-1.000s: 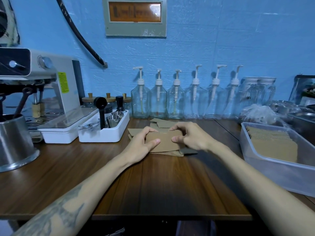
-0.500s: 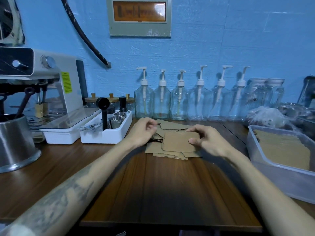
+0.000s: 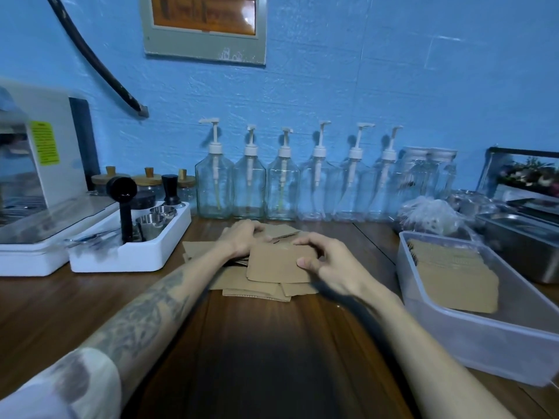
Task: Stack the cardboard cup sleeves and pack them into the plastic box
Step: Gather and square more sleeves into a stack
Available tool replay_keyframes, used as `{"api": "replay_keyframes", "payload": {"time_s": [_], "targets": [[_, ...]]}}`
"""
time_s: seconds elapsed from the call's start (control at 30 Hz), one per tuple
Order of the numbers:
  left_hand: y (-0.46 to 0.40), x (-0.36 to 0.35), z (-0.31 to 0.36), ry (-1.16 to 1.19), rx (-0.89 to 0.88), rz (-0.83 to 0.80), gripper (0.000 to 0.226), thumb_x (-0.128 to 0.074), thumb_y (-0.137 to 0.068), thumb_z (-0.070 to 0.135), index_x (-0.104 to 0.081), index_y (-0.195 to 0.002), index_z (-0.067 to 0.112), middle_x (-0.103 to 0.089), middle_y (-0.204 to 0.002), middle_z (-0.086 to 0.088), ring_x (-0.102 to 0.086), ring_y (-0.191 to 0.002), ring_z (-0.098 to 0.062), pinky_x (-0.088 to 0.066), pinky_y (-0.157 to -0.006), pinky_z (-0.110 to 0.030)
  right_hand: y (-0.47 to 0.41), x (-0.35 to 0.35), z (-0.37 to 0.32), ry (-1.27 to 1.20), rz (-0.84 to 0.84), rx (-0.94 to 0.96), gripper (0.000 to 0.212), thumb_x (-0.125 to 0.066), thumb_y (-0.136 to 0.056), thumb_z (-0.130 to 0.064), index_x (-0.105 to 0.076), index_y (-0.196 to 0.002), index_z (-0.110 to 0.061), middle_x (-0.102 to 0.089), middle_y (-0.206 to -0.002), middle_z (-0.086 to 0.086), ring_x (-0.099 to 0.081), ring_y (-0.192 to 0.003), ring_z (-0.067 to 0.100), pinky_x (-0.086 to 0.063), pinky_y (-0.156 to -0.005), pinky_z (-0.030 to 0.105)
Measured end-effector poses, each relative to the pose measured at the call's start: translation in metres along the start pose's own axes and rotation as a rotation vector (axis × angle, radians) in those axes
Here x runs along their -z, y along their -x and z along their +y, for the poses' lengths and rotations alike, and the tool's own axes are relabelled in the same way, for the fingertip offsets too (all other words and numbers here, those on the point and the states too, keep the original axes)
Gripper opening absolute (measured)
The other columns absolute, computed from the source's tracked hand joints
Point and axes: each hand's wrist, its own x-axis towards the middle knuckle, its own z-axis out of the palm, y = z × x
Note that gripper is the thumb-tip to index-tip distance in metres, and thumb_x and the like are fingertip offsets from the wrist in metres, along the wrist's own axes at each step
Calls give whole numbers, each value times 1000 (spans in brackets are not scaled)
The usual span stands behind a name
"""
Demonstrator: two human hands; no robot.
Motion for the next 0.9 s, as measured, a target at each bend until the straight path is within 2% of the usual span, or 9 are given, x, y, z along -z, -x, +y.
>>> {"api": "replay_keyframes", "payload": {"time_s": [0.17,0.27,0.4,0.47,0.57,0.67,0.73,0.83,0.9], "targets": [[6,3,-1,112,-42,59,54,-74,-83,45,-61,-128,17,-57,-132,-5,-52,-122,-24,-40,-107,-46,-3,1,1,-3,-4,7,28,-68,-92,-16,-64,-118,-26,-65,-116,-4,-57,-104,11,-41,-85,22],[16,11,-3,149,-87,101,56,-81,-79,31,-61,-128,15,-49,-117,-2,-51,-113,-22,-41,-103,-32,-3,0,1,-18,5,3,28,-68,-91,-16,-64,-117,-26,-65,-117,-3,-56,-102,11,-41,-85,22],[35,20,-7,175,-171,191,56,-78,-80,8,-59,-132,11,-48,-118,-3,-51,-107,-18,-36,-94,-16,-2,-1,2,-26,13,5,28,-68,-91,-17,-64,-116,-29,-65,-114,-7,-56,-93,3,-40,-77,13],[46,26,-5,273,-171,231,50,-76,-82,5,-61,-130,13,-55,-116,-12,-54,-90,-24,-48,-89,-25,-1,-1,1,-29,5,7,29,-68,-91,-18,-64,-116,-31,-65,-115,-8,-57,-99,8,-45,-83,19],[65,36,-2,491,-145,248,43,-69,-87,-1,-60,-126,12,-60,-104,-28,-61,-84,-36,-56,-84,-42,0,-2,0,-38,2,14,31,-70,-90,-21,-64,-119,-31,-64,-116,-9,-57,-104,10,-46,-88,26],[83,37,0,618,-188,232,35,-63,-90,-3,-60,-122,11,-67,-97,-9,-67,-78,-11,-53,-74,-21,1,-4,-1,-23,28,30,38,-72,-88,-20,-62,-123,-32,-62,-117,-10,-58,-101,7,-43,-84,21],[94,33,2,647,-186,232,30,-63,-91,-1,-63,-116,15,-69,-97,-1,-69,-83,-6,-52,-74,-16,1,-6,-3,-38,53,17,50,-74,-86,-18,-54,-129,-33,-61,-112,-3,-61,-90,9,-47,-77,19],[108,29,4,728,-143,209,21,-58,-95,0,-62,-109,15,-70,-97,-11,-66,-85,-19,-52,-74,-22,0,-8,-6,-116,90,-36,76,-78,-81,-12,-37,-143,-30,-51,-105,2,-60,-72,4,-53,-67,17],[114,27,6,791,-116,140,17,-48,-100,-1,-58,-108,10,-66,-96,-28,-58,-74,-27,-48,-63,-26,0,-9,-6,-82,103,-50,80,-77,-83,-15,-33,-148,-27,-44,-109,-1,-59,-80,9,-54,-82,25]]}}
